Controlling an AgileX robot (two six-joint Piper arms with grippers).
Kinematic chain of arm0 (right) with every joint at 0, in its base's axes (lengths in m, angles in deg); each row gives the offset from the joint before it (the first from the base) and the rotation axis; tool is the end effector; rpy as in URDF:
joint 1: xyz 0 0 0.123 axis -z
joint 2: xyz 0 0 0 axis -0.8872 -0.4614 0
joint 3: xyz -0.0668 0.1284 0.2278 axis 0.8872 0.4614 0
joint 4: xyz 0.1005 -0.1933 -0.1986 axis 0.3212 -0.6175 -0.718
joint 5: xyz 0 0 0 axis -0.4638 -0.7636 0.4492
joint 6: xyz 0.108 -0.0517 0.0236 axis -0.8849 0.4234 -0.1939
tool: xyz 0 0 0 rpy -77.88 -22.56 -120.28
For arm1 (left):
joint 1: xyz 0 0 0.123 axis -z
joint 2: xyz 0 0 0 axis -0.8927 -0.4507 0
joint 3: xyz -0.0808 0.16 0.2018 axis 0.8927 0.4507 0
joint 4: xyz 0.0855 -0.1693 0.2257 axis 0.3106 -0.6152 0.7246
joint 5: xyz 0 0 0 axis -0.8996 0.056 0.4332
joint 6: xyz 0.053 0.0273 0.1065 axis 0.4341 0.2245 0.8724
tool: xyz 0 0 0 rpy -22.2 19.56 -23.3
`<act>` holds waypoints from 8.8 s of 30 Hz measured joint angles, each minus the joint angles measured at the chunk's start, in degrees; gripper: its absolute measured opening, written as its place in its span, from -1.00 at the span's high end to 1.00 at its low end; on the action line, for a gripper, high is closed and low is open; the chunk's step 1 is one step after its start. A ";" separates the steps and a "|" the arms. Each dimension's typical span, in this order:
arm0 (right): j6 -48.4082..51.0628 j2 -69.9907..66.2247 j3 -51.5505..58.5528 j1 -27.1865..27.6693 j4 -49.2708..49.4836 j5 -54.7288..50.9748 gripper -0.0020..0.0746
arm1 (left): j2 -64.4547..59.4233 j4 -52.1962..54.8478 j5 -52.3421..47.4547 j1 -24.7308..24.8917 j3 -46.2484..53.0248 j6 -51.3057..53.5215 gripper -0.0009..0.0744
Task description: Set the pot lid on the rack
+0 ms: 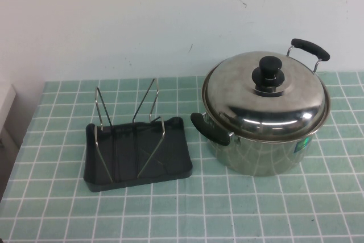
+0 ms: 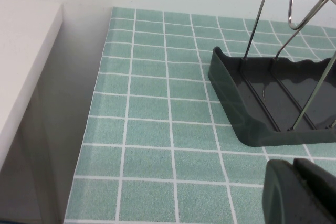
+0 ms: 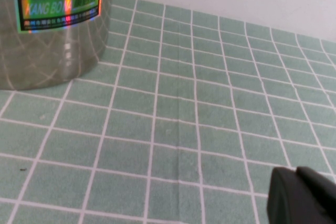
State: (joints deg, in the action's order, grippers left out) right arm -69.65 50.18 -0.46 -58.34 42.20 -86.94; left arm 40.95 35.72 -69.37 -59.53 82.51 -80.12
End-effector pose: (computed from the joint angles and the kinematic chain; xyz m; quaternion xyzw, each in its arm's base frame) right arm 0.1410 -0.0088 0.1662 -0.0739 0.7961 -0.0913 0.5937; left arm 0.1422 -0.0113 0.1725 -0.0540 0.7831 -0.0934 0.6125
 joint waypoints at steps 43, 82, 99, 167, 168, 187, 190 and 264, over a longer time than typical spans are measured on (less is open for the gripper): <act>0.40 0.00 0.60 0.00 -5.21 32.20 0.95 | 0.00 5.39 19.88 0.00 0.22 1.10 0.99; -30.76 -44.88 -33.46 -0.94 -31.89 48.30 0.95 | -16.54 34.86 48.31 0.00 -19.37 -29.39 0.99; -45.52 -83.24 -47.38 -15.07 -54.14 67.24 0.64 | -24.39 50.09 54.91 0.00 -19.37 -49.99 0.98; -42.23 -85.20 -54.92 -50.88 -44.35 77.00 0.08 | -24.36 72.82 60.46 -0.33 -19.37 -134.47 -0.70; -41.42 -85.44 -54.82 -51.16 -44.35 76.88 0.08 | -24.36 72.74 61.38 -0.33 -19.37 -135.23 -0.70; -35.49 -85.72 -58.28 -51.44 -31.43 74.87 0.09 | -24.41 75.53 63.70 -0.33 -19.37 -138.38 -0.70; -43.16 -85.72 -58.28 -51.44 -35.47 74.21 0.09 | -24.41 75.79 61.12 -0.33 -19.37 -136.76 -0.70; -93.59 -43.41 -46.57 -45.06 -101.03 27.11 0.93 | -69.16 104.68 36.94 16.43 -50.30 -117.24 0.72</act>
State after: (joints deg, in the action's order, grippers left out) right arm -163.24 6.78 -47.04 -103.39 -58.82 -59.83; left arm -28.21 140.40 -32.42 -43.10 32.21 -197.37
